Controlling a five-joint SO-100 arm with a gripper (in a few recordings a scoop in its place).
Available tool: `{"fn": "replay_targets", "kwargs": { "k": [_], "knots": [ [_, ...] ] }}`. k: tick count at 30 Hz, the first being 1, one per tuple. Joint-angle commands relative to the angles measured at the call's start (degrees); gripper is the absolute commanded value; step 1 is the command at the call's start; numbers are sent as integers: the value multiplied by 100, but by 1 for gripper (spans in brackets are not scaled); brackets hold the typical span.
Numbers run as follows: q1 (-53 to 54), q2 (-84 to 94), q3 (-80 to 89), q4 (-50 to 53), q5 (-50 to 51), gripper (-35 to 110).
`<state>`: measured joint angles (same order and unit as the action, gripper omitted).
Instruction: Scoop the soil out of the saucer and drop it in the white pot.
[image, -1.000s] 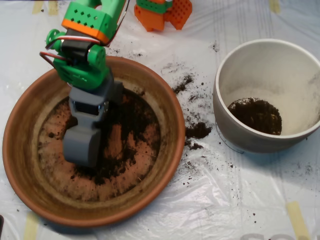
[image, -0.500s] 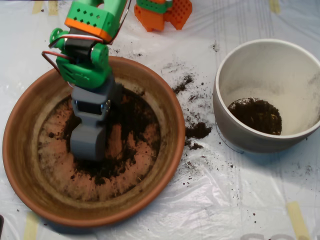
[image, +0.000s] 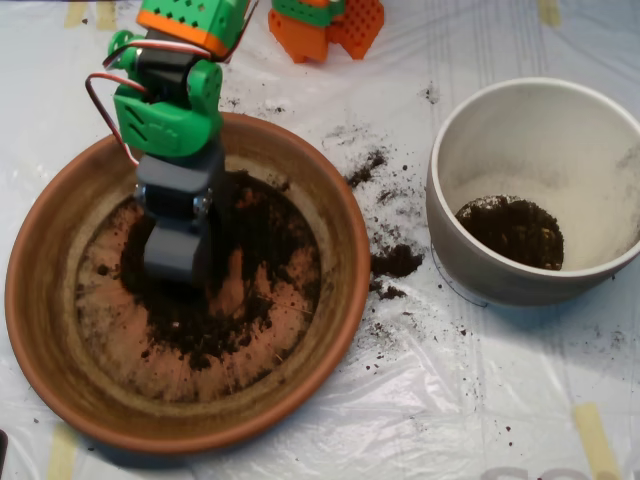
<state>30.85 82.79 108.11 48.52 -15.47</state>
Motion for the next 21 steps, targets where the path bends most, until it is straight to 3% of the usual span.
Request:
{"fn": "replay_targets", "kwargs": {
  "k": [1,13,21],
  "knots": [
    [176,554,237,-158,-123,5],
    [-457,1397,-9,-62,0,-1],
    [-932,2101,-624,668,237,-1]
  ]
}}
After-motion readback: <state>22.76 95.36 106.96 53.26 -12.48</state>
